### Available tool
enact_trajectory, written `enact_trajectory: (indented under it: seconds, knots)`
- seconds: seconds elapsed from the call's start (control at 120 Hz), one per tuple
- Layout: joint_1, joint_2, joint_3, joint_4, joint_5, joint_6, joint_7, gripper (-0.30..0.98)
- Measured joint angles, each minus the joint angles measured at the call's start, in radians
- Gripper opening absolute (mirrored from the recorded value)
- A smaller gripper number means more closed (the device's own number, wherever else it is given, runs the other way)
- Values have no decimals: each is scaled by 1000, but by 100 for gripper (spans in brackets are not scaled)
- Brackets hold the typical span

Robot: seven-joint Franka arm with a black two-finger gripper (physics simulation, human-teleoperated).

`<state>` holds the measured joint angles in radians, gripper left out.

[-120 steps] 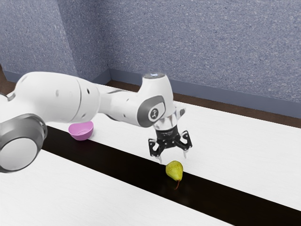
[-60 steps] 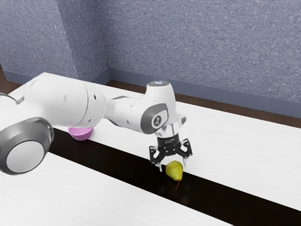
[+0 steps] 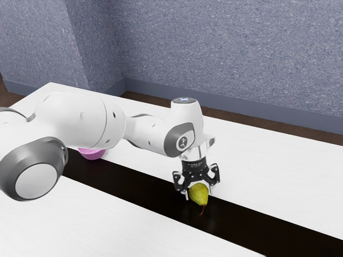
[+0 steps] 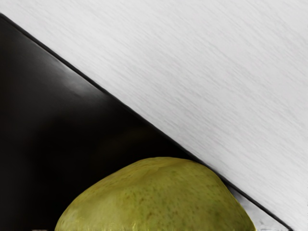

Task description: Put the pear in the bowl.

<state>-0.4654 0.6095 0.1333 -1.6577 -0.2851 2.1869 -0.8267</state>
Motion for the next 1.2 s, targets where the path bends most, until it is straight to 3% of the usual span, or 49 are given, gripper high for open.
enact_trajectory:
  seconds: [0.642,0.758,1.108,1.2]
  knots:
    - [18,-72,19,-3,10,-14,-8,25]
    - [20,-111,67,-7,15,-26,-12,28]
    - [231,-171,93,33,19,-125,-16,29]
    - [268,-181,139,41,21,-164,-16,30]
